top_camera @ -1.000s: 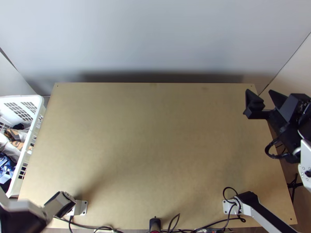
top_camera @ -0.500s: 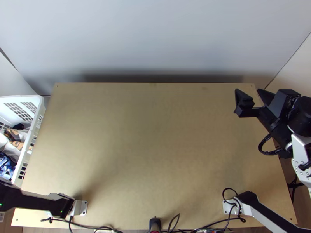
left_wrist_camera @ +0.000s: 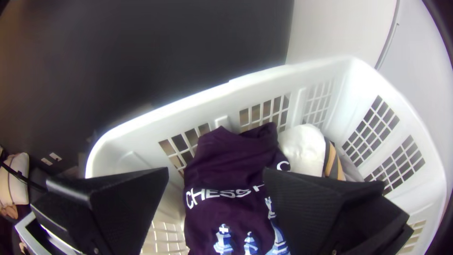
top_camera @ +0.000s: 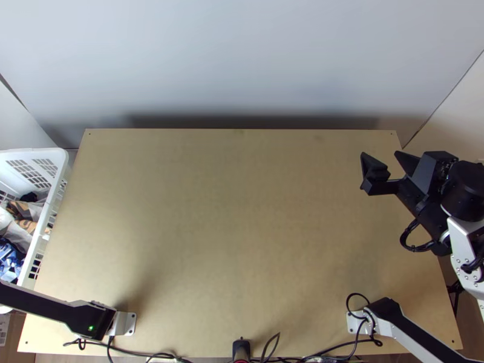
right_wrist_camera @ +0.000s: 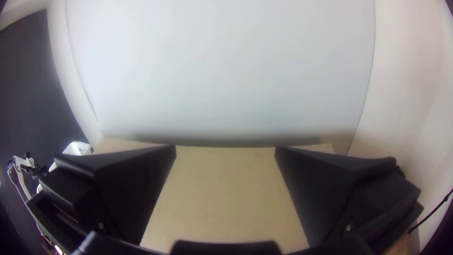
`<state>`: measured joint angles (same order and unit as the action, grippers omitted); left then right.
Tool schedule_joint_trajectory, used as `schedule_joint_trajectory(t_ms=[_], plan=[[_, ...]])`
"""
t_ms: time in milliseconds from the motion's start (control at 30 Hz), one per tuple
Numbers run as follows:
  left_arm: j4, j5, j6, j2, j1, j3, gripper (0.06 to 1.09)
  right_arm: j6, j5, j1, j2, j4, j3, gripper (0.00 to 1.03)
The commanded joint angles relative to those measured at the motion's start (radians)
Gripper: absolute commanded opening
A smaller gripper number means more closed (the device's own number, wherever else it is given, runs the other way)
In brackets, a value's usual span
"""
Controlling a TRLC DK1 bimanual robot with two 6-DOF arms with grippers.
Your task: Fold the t-shirt
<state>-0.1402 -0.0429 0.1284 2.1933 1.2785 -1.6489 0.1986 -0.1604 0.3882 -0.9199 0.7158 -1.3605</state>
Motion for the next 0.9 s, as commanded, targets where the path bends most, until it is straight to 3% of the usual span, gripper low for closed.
schedule_joint_trajectory(t_ms=[0,467,533,567,600,667,867], plan=[[-0.133,-0.002,-0.058,0.243,-0.005,-0.250,1.03,0.022,-0.001,0.001,-0.013,-0.001,0.020,0.98],[-0.495,-0.005,-0.062,0.493,-0.038,-0.575,1.03,0.024,-0.010,0.000,-0.074,-0.009,-0.006,0.98],[-0.509,-0.003,-0.061,0.499,-0.041,-0.575,0.99,0.024,-0.011,-0.002,-0.079,-0.009,-0.014,0.98],[-0.535,-0.003,-0.055,0.500,-0.041,-0.574,0.88,0.022,-0.011,-0.002,-0.080,-0.009,-0.015,0.98],[-0.541,-0.003,-0.053,0.502,-0.044,-0.572,0.68,0.022,-0.011,-0.002,-0.080,-0.009,-0.017,0.98],[-0.538,-0.003,-0.062,0.502,-0.042,-0.574,0.07,0.022,-0.013,-0.003,-0.080,-0.009,-0.019,0.98],[-0.616,0.005,-0.081,0.404,-0.041,-0.565,0.09,0.022,-0.014,-0.005,-0.079,-0.009,-0.019,0.98]])
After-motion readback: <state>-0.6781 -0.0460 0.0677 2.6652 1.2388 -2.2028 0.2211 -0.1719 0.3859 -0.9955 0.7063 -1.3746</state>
